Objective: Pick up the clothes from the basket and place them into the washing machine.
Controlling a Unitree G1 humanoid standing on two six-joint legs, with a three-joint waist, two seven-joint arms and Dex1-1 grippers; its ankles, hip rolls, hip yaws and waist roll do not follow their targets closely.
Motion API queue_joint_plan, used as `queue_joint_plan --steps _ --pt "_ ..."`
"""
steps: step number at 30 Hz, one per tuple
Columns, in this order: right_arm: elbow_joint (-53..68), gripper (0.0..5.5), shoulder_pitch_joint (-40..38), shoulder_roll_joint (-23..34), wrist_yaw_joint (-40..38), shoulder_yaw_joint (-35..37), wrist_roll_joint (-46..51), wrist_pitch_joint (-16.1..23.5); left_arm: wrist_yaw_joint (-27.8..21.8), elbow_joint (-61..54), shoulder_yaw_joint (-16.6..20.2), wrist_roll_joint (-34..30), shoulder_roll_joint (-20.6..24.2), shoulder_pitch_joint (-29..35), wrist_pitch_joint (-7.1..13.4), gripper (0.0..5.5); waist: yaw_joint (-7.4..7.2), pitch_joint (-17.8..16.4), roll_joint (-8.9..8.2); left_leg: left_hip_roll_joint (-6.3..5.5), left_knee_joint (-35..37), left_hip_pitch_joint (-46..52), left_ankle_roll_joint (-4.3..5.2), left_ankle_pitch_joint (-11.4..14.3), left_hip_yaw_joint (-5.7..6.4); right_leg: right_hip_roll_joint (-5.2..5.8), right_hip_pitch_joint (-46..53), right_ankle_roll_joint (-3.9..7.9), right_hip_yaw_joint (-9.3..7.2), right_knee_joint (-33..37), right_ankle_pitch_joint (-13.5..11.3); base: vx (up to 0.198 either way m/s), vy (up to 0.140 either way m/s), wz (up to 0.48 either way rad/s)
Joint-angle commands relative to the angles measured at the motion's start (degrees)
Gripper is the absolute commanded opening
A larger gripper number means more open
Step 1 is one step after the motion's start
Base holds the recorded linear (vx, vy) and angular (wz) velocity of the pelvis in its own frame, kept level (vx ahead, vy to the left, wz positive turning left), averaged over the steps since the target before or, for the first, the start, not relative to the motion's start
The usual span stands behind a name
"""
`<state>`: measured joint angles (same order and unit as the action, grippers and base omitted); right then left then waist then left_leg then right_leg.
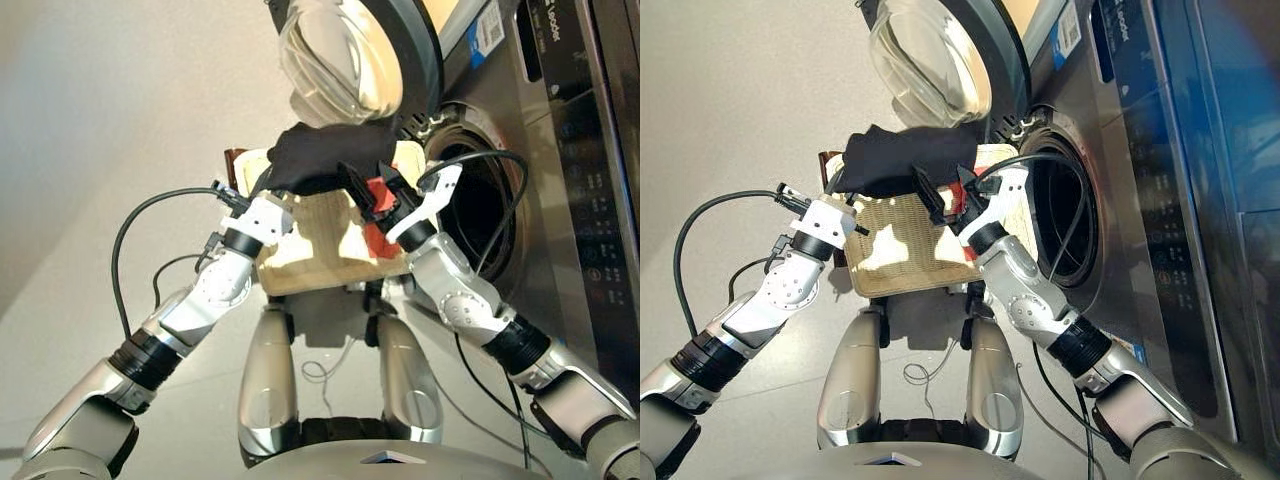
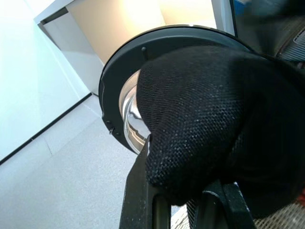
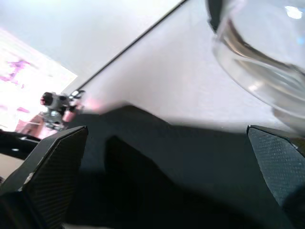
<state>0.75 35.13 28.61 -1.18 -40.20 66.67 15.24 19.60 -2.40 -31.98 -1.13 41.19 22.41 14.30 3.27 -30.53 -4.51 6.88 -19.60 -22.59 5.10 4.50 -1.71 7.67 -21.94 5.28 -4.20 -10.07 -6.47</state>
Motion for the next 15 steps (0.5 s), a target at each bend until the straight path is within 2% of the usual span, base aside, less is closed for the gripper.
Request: queue_joint_plan --steps 1,15 --pt "7.5 5.5 5.0 0.6 2.5 0.6 0.9 1.7 0.6 -11.3 -2.2 -1.5 0.0 3.5 5.7 0.0 0.86 1.5 2.54 -2.49 5.6 2.9 -0.26 -4.4 -1.86 1.87 -0.6 2.79 1.8 -9.0 7.2 0.0 0.0 0.0" --pt "6.4 5.5 7.6 -1.4 2.8 0.6 3.2 2.7 0.8 -11.8 -3.5 -2.6 -0.2 5.4 5.7 0.0 1.4 1.8 2.79 -2.51 3.9 1.6 -0.41 -3.9 -1.75 2.07 -1.2 2.54 2.09 -9.7 7.4 0.0 0.0 0.0"
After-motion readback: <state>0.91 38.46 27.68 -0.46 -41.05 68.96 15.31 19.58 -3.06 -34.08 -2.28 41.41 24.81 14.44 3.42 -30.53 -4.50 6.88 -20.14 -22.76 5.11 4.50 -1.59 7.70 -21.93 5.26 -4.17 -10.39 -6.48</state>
